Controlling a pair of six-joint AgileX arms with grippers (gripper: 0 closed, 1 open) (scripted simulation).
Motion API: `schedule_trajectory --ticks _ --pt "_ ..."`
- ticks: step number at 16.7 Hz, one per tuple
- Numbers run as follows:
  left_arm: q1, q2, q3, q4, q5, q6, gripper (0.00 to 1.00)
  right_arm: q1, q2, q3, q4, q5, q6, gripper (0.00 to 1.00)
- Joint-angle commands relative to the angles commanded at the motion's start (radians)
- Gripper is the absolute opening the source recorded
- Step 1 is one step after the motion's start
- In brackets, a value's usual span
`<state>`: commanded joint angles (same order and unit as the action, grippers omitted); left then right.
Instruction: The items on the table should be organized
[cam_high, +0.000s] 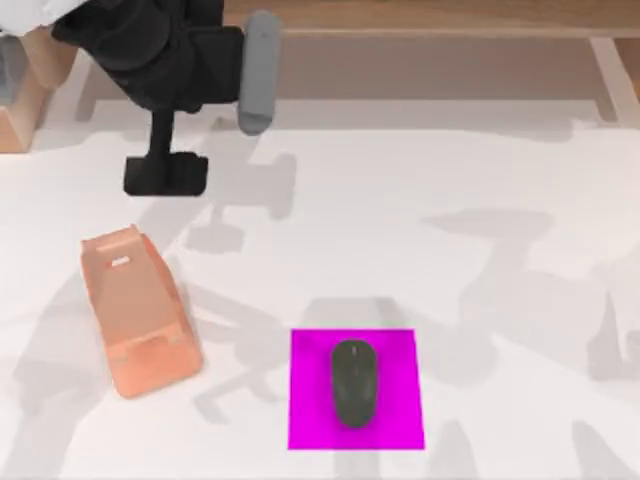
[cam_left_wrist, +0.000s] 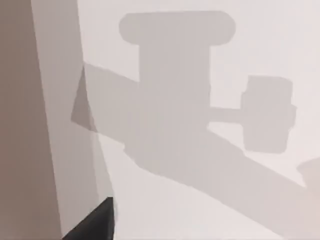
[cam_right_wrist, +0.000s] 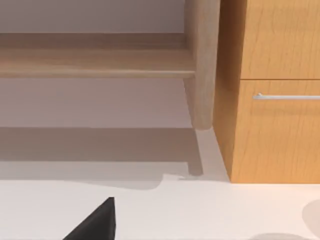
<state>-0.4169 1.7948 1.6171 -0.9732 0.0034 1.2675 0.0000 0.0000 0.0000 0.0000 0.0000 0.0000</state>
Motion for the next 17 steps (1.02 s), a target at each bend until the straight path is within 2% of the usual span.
schedule_trajectory --ticks 5,11,14,17 --pt "0.245 -0.120 -0.148 -0.006 -0.003 -0.496 1.00 0.000 0.000 0.000 0.000 0.000 0.000 1.00" --pt "0.560 -0.261 -0.531 -0.005 -0.011 -1.067 1.00 0.000 0.000 0.000 0.000 0.000 0.000 1.00" --pt "0.693 -0.330 -0.697 0.007 -0.014 -1.246 1.00 0.000 0.000 0.000 0.000 0.000 0.000 1.00" --pt "0.769 -0.373 -0.787 0.016 -0.016 -1.334 1.00 0.000 0.000 0.000 0.000 0.000 0.000 1.00"
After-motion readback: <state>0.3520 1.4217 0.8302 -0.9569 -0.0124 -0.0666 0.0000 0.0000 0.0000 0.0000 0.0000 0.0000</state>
